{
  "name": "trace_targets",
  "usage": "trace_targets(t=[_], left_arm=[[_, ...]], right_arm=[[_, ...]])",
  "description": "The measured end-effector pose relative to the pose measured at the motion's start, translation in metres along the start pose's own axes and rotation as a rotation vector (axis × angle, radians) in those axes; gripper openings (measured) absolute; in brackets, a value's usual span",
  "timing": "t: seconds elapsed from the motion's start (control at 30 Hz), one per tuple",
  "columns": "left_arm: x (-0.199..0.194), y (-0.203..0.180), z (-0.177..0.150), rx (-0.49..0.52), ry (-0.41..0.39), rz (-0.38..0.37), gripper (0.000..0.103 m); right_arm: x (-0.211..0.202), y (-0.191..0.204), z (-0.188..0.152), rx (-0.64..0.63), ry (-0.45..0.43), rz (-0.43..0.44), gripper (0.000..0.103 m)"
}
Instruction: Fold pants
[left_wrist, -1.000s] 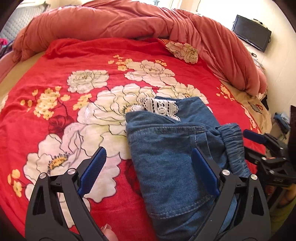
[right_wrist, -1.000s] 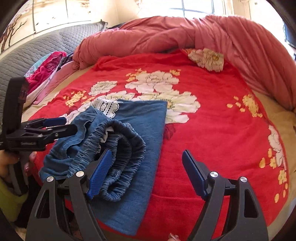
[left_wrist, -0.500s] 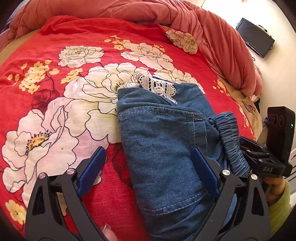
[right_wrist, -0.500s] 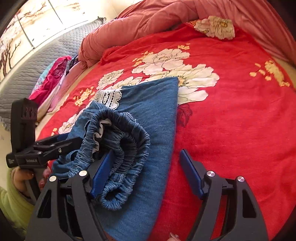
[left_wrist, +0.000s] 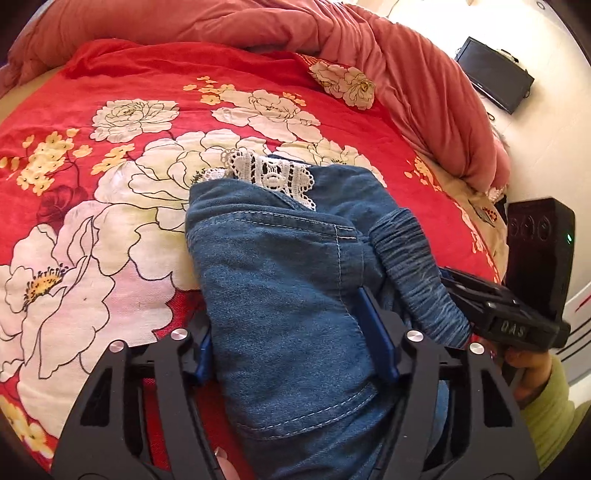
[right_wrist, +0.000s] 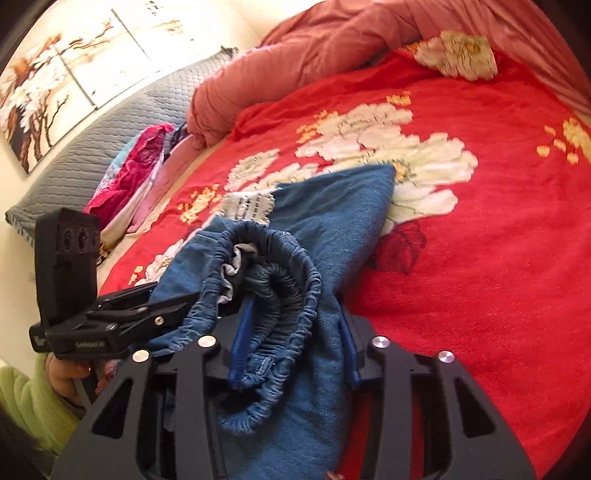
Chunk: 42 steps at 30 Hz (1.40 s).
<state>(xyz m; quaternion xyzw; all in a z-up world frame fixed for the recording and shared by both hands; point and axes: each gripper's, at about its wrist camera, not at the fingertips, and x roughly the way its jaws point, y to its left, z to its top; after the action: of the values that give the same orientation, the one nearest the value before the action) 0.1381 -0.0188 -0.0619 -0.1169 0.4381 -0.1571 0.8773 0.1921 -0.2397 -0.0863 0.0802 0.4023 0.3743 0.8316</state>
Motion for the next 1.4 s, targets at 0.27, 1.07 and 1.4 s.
trace_targets(t=[0.27, 1.07, 1.4], left_arm=[[-0.013, -0.016, 0.004, 0.049, -0.062, 0.023, 0.049], [-0.004, -0.01, 0.091, 0.094, -0.151, 0.144, 0.049], [0.018, 0.001, 0.112, 0.091, -0.166, 0.179, 0.049]], right_arm=[[-0.016, 0.019, 0.005, -0.065, -0.058, 0.029, 0.035], [0.014, 0.02, 0.098, -0.187, -0.13, 0.015, 0.035], [0.044, 0.013, 0.122, -0.229, -0.122, -0.036, 0.035]])
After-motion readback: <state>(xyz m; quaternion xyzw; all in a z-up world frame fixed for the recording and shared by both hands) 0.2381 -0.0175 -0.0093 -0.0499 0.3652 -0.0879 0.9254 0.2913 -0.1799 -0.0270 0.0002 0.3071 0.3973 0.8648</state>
